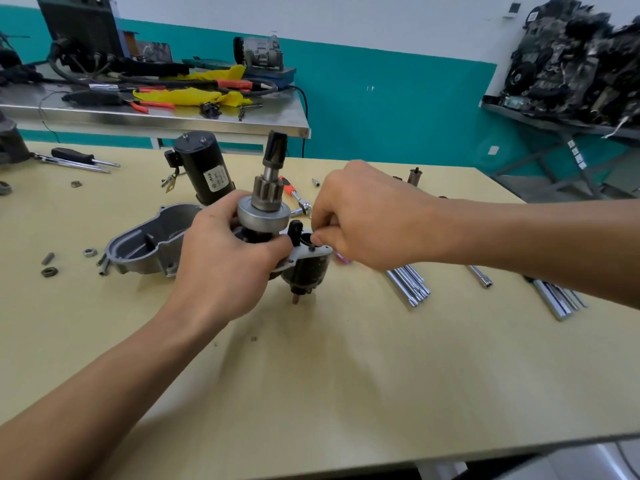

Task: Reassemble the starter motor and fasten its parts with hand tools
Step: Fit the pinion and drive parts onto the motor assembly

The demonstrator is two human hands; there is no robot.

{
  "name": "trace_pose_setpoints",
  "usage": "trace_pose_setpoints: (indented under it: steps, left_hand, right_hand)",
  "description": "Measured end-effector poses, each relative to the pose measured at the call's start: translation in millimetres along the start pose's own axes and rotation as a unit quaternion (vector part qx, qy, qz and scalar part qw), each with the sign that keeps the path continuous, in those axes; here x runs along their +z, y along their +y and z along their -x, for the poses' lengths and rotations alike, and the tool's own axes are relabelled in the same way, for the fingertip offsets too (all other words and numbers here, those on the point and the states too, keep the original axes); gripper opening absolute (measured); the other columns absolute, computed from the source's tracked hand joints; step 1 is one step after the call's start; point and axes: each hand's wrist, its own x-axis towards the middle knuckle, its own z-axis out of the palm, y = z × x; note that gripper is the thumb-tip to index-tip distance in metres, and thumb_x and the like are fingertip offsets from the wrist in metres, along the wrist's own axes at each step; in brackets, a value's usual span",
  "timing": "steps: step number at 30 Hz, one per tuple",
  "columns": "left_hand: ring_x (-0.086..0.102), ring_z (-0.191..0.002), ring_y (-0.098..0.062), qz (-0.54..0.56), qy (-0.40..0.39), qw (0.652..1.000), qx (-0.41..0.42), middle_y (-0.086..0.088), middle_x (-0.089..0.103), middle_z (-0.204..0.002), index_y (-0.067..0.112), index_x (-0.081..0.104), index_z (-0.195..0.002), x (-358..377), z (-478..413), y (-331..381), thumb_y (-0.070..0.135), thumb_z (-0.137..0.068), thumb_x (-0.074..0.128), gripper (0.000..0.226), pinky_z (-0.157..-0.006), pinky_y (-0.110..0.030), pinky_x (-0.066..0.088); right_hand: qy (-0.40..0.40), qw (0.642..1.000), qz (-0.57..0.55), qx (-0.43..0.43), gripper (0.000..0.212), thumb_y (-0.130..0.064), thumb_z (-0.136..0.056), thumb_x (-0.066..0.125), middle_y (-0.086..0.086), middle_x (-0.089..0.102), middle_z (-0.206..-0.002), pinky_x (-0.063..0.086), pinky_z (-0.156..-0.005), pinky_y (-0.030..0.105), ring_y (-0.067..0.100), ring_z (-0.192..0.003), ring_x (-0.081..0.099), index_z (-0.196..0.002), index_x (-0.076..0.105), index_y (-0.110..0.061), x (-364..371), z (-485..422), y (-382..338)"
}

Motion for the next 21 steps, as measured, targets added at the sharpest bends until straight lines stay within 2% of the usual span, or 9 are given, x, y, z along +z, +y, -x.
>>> trace_pose_setpoints:
  steps: [3, 7, 10, 12, 14, 16, 19, 21]
  left_hand:
    - [0.065, -0.079, 0.000, -0.020, 0.013, 1.000, 0.010, 0.021, 0.068, -0.084, 0.037, 0.064, -0.088, 2.6, 2.7, 4.4, 0.015, -0.075, 0.078, 0.030, -0.065, -0.019, 0.049]
    - [0.062, -0.083, 0.007, -0.038, 0.006, 0.999, 0.028, 0.027, 0.065, -0.085, 0.042, 0.061, -0.088, 4.8, 6.6, 8.7, 0.016, -0.076, 0.079, 0.034, -0.065, -0.014, 0.047]
    - [0.065, -0.082, 0.003, -0.024, -0.014, 0.999, 0.027, 0.023, 0.067, -0.086, 0.037, 0.065, -0.089, 0.0, 4.7, 6.6, 0.014, -0.075, 0.080, 0.031, -0.061, -0.009, 0.049]
    - [0.068, -0.076, -0.002, 0.016, -0.023, 1.000, 0.001, 0.013, 0.071, -0.083, 0.033, 0.069, -0.088, -6.9, -0.9, 1.8, 0.009, -0.074, 0.082, 0.031, -0.058, -0.009, 0.051]
    - [0.070, -0.072, -0.006, 0.059, -0.019, 0.998, -0.031, 0.000, 0.073, -0.082, 0.026, 0.072, -0.090, -13.7, -7.4, -2.6, 0.001, -0.074, 0.081, 0.031, -0.060, -0.014, 0.056]
    - [0.073, -0.078, -0.015, 0.102, 0.004, 0.993, -0.066, -0.008, 0.074, -0.087, 0.019, 0.073, -0.094, -20.0, -13.8, -4.6, -0.003, -0.075, 0.079, 0.029, -0.064, -0.024, 0.061]
    - [0.076, -0.077, -0.026, 0.215, 0.059, 0.968, -0.120, -0.014, 0.076, -0.091, 0.011, 0.070, -0.093, -28.7, -22.4, -3.9, -0.005, -0.079, 0.074, 0.021, -0.056, -0.030, 0.059]
    - [0.076, -0.075, -0.027, 0.271, 0.098, 0.949, -0.127, -0.011, 0.077, -0.087, 0.012, 0.068, -0.090, -33.2, -26.1, -4.3, -0.004, -0.082, 0.071, 0.018, -0.057, -0.038, 0.060]
  right_hand:
    - [0.022, 1.000, 0.002, 0.022, 0.016, -0.024, -0.093, 0.067, -0.012, 0.050, -0.055, 0.033, -0.046, 0.018, 0.004, -0.048, 0.045, -0.078, 0.068, -0.020, 2.5, 2.0, -0.8]
    - [0.021, 0.999, 0.015, 0.020, 0.021, -0.026, -0.093, 0.068, -0.009, 0.056, -0.055, 0.041, -0.046, 0.020, 0.008, -0.046, 0.051, -0.073, 0.064, -0.018, 2.5, 5.4, 0.7]
    - [-0.022, 0.999, -0.024, 0.015, 0.023, -0.025, -0.094, 0.066, -0.001, 0.072, -0.066, 0.054, -0.056, 0.020, 0.006, -0.052, 0.066, -0.080, 0.074, -0.009, -8.2, 6.0, 9.0]
    - [0.030, 0.992, -0.111, 0.043, 0.020, -0.021, -0.094, 0.067, 0.000, 0.074, -0.066, 0.056, -0.053, 0.019, 0.006, -0.053, 0.069, -0.082, 0.076, -0.008, -18.7, 0.9, 23.3]
    - [0.119, 0.960, -0.231, 0.103, 0.018, -0.019, -0.093, 0.069, 0.002, 0.074, -0.066, 0.054, -0.046, 0.020, 0.012, -0.054, 0.071, -0.081, 0.076, -0.008, -21.1, -6.1, 39.5]
    - [0.150, 0.919, -0.322, 0.171, 0.017, -0.016, -0.093, 0.068, 0.006, 0.073, -0.065, 0.052, -0.046, 0.023, 0.017, -0.054, 0.071, -0.081, 0.074, -0.006, -4.8, -13.2, 47.7]
    - [0.104, 0.924, -0.313, 0.195, 0.019, -0.018, -0.095, 0.066, 0.004, 0.075, -0.071, 0.057, -0.051, 0.031, 0.016, -0.054, 0.071, -0.082, 0.074, -0.006, 39.4, -25.9, 43.5]
    - [0.102, 0.921, -0.322, 0.191, 0.022, -0.020, -0.095, 0.066, 0.000, 0.074, -0.069, 0.053, -0.044, 0.026, 0.007, -0.045, 0.065, -0.075, 0.072, -0.013, 60.6, -37.9, 39.4]
